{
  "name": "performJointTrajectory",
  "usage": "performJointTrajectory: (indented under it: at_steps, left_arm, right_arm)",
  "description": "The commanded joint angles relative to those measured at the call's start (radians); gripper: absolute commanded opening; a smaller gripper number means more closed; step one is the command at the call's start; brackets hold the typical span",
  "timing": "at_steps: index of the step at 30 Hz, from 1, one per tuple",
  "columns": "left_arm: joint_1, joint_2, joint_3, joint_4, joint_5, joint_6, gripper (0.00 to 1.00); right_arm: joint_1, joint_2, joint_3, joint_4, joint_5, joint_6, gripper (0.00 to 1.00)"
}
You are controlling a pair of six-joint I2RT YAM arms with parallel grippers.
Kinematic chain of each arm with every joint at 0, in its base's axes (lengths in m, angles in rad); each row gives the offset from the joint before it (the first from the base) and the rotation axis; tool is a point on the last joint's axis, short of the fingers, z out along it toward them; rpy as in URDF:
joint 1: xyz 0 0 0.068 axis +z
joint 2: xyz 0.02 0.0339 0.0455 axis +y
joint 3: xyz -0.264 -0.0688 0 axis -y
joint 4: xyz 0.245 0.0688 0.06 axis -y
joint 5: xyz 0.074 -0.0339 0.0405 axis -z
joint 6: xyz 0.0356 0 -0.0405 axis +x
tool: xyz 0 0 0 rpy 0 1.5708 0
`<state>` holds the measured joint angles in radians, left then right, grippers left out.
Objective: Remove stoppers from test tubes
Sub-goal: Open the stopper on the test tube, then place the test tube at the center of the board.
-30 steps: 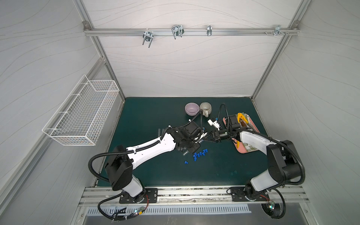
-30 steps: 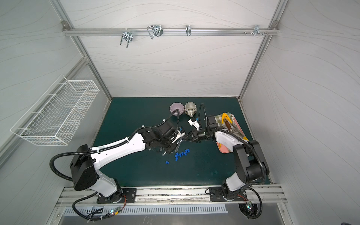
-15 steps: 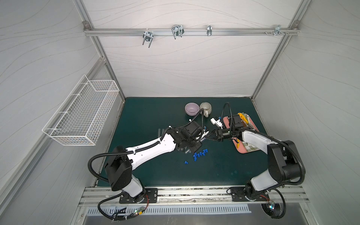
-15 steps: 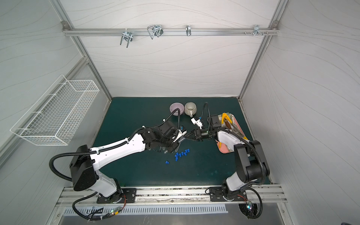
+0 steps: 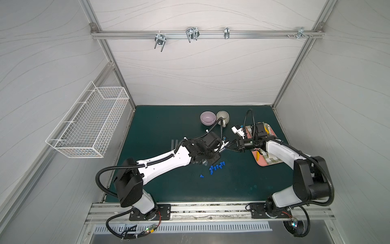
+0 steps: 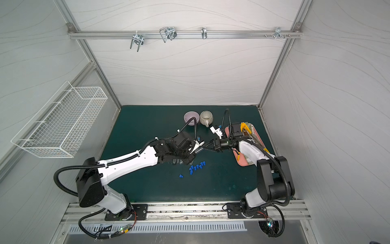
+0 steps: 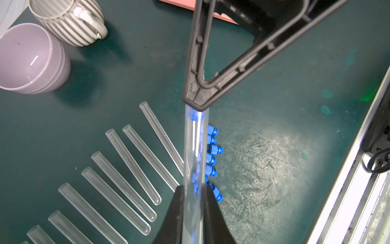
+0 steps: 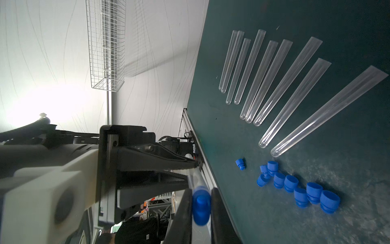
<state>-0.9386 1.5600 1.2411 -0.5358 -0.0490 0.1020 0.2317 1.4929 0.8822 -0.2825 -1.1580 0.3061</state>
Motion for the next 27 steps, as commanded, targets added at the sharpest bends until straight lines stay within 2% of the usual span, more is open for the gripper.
performJointTrajectory:
  at_steps: [1,7,15,17,21,24,27]
  left_arm:
    - [0.019,-0.008,-0.019,-0.168,-0.097,0.003,0.02]
    - [0.018,-0.007,-0.02,-0.173,-0.106,0.009,0.02]
    - [0.018,-0.018,-0.031,-0.174,-0.115,0.014,0.02]
    - [0.018,-0.023,-0.032,-0.172,-0.114,0.01,0.02]
    - [0.032,-0.032,-0.007,-0.171,-0.087,-0.034,0.02]
    - [0.058,-0.033,0.021,-0.137,-0.028,-0.111,0.04]
    - [0.065,0.007,0.09,-0.11,-0.016,-0.184,0.05]
  right_arm:
    - [-0.049,-0.023,-0.012,0.04,0.01,0.018,0.0]
    - [-0.068,-0.034,-0.055,0.169,-0.053,0.116,0.0]
    - [-0.081,-0.031,-0.054,0.15,-0.041,0.112,0.0]
    - [-0.082,-0.03,-0.033,0.065,0.002,0.051,0.0]
    - [-0.082,-0.016,0.03,-0.201,0.212,-0.13,0.0]
    - [-0.082,-0.019,0.013,-0.243,0.296,-0.163,0.0]
    - [-0.068,-0.01,-0.018,-0.24,0.356,-0.155,0.0]
